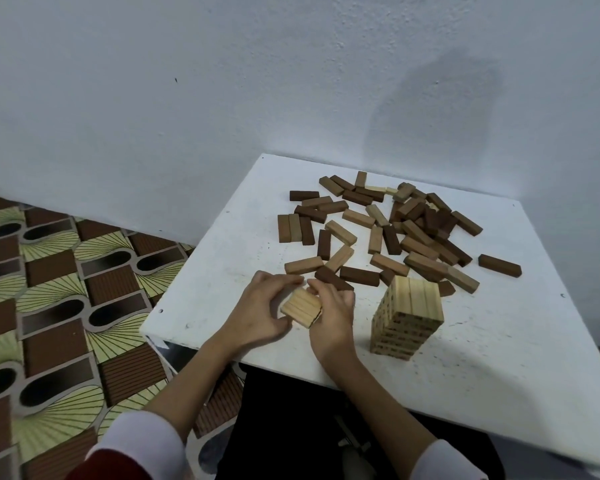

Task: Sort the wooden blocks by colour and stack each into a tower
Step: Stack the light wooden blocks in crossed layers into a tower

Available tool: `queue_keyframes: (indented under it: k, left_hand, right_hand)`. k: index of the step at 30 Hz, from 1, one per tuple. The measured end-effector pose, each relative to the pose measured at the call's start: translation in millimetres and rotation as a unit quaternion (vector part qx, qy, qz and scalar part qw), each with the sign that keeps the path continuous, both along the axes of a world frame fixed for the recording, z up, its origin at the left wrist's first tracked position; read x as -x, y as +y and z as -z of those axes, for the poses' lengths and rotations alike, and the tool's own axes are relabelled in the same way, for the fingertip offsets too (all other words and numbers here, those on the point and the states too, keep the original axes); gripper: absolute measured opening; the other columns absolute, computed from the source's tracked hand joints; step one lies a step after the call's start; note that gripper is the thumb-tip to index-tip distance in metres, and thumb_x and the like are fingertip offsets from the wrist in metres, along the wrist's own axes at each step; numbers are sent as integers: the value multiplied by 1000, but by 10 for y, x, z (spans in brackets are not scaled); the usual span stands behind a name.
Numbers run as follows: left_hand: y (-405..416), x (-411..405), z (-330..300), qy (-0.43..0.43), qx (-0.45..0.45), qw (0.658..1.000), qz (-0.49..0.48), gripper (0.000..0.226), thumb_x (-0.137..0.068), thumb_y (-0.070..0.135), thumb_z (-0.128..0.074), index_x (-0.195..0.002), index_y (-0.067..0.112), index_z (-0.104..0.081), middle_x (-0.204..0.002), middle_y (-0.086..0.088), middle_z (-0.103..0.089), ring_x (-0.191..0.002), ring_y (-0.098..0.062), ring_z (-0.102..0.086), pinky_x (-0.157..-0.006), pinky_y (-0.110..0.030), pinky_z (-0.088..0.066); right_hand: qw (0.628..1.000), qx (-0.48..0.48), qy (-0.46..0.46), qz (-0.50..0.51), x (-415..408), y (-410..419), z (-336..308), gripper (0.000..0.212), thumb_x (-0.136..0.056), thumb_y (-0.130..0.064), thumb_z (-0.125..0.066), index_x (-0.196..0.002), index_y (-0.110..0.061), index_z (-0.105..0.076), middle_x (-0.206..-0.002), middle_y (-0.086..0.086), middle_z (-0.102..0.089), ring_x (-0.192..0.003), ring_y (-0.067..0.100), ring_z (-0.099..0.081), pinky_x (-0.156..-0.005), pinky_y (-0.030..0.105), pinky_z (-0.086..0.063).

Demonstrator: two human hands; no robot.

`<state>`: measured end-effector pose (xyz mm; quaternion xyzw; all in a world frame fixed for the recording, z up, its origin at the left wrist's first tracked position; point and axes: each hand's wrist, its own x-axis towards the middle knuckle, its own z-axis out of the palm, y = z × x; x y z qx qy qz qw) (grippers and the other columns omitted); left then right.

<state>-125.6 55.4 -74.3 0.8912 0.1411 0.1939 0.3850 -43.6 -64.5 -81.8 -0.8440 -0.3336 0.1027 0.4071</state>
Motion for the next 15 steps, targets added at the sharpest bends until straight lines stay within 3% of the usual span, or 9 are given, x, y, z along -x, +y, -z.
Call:
queue_keyframes:
  k: [2,5,10,15]
  left_hand:
    - [-13,2,-2,1,-10,1000,6,67,-62,20,-66,-128,25,-55,-105,32,-50,-99,-5,-41,-81,-2,-31]
    - [-5,-2,19,-1,-8,1000,5,70,-64,32,-66,-132,29,-50,-110,23,-57,-101,-6,-40,-82,-3,-30]
    - [-13,-9,-1,13,-10,1000,-5,71,-67,27,-70,-133,35,-44,-109,20,-57,-105,-2,-39,-84,-5,-33]
    - [-17,-2,-2,5,-20,1000,-10,76,-68,27,-73,-126,55,-32,-105,29,-50,-105,1,-38,-84,-6,-35]
  right_hand:
    - [1000,-14,11,-4,-13,6,6,66,-76,17,-43,-128,-22,-52,-106,-26,-38,-117,20,-40,-105,33,-35]
    - [999,-29,23,0,-22,-2,15,68,-75,21,-40,-129,-20,-51,-108,-24,-38,-117,20,-42,-102,35,-39]
    - [990,-111,25,88,-17,-74,41,53,-79,20,-39,-120,-9,-55,-108,0,-52,-96,16,-52,-84,26,-46]
    - [983,-138,50,111,-22,-63,71,43,-80,18,-43,-112,-5,-58,-100,6,-57,-90,18,-56,-81,27,-50]
